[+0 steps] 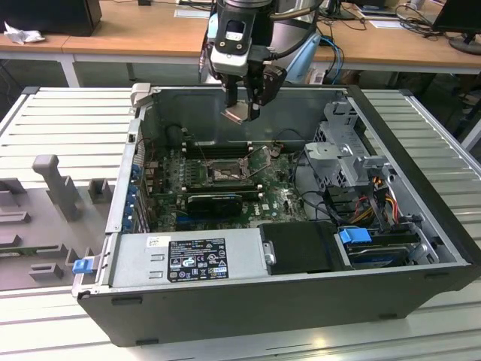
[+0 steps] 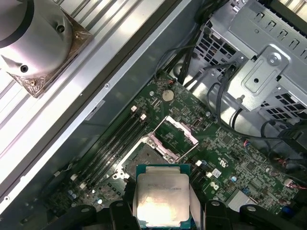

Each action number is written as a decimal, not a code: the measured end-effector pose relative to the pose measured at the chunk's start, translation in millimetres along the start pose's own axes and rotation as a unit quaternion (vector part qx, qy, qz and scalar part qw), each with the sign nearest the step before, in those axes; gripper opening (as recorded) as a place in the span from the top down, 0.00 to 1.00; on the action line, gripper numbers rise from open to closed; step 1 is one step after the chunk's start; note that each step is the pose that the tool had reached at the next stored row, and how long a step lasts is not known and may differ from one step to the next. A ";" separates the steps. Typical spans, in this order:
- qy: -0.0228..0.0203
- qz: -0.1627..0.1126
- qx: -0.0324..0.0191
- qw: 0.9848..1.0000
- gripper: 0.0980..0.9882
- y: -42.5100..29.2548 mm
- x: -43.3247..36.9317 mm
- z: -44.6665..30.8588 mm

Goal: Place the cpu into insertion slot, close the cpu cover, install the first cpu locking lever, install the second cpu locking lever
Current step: 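Place the cpu into insertion slot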

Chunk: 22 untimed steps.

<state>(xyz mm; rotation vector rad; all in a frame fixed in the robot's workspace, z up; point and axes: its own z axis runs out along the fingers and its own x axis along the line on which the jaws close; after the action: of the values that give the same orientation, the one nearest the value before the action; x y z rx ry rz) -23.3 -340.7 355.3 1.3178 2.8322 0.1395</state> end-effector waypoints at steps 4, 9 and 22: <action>-0.001 0.008 0.000 1.000 0.52 0.0 0.0 0.2; -0.001 0.016 0.000 1.000 0.52 0.0 0.0 0.5; -0.003 0.038 -0.001 0.999 0.52 -0.1 0.0 1.3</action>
<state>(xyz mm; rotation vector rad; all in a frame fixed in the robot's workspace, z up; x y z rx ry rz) -23.3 -340.7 354.0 1.4244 2.7764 0.1384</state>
